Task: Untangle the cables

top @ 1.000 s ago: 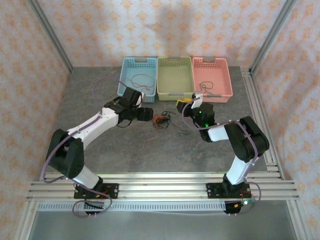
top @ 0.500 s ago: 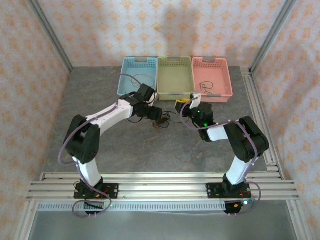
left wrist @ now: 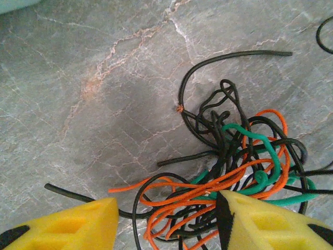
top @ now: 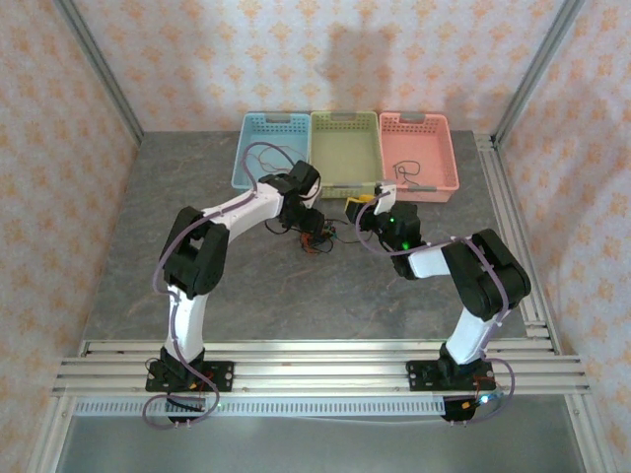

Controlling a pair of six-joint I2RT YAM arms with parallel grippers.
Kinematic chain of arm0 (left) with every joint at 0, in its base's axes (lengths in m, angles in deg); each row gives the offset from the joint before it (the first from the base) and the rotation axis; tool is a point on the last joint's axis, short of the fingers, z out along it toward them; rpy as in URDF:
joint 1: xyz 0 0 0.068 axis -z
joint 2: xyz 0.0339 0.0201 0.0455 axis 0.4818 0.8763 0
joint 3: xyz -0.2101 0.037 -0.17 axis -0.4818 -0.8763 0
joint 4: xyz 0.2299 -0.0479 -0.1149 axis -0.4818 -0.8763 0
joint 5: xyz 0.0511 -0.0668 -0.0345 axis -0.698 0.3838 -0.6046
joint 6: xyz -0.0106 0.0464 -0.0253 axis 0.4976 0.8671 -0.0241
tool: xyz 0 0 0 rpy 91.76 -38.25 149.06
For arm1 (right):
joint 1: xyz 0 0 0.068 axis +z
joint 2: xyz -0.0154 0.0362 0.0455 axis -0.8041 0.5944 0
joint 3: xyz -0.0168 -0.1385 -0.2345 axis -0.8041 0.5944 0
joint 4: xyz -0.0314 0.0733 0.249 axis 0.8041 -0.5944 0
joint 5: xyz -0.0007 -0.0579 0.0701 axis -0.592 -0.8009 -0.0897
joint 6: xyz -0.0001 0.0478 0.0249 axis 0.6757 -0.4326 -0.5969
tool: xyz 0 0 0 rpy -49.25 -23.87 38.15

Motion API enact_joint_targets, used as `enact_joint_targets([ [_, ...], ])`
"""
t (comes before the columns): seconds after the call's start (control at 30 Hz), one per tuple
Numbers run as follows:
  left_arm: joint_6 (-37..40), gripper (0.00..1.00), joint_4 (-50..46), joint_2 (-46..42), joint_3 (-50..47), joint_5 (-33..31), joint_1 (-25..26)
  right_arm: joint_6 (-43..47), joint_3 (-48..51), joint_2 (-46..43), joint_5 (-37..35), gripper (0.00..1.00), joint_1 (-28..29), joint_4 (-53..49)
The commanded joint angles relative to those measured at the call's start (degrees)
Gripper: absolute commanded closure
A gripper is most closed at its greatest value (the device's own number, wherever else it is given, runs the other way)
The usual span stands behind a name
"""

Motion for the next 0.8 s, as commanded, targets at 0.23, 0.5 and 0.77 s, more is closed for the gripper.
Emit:
enact_joint_targets([
  [0.23, 0.7, 0.83, -1.9, -0.2, 1.4, 2.2, 0.8, 1.0, -1.4, -1.6, -0.8, 0.55, 0.4, 0.2],
  [0.5, -0.6, 0.68, -0.4, -4.5, -1.3, 2.0, 0.8, 1.0, -1.6, -1.5, -0.8, 0.56, 0.4, 0.2],
  [0.77, -0.3, 0.47, -0.6, -6.2, -1.9, 3.0, 1.0, 1.0, -1.5, -1.5, -0.8, 0.55, 0.4, 0.2],
])
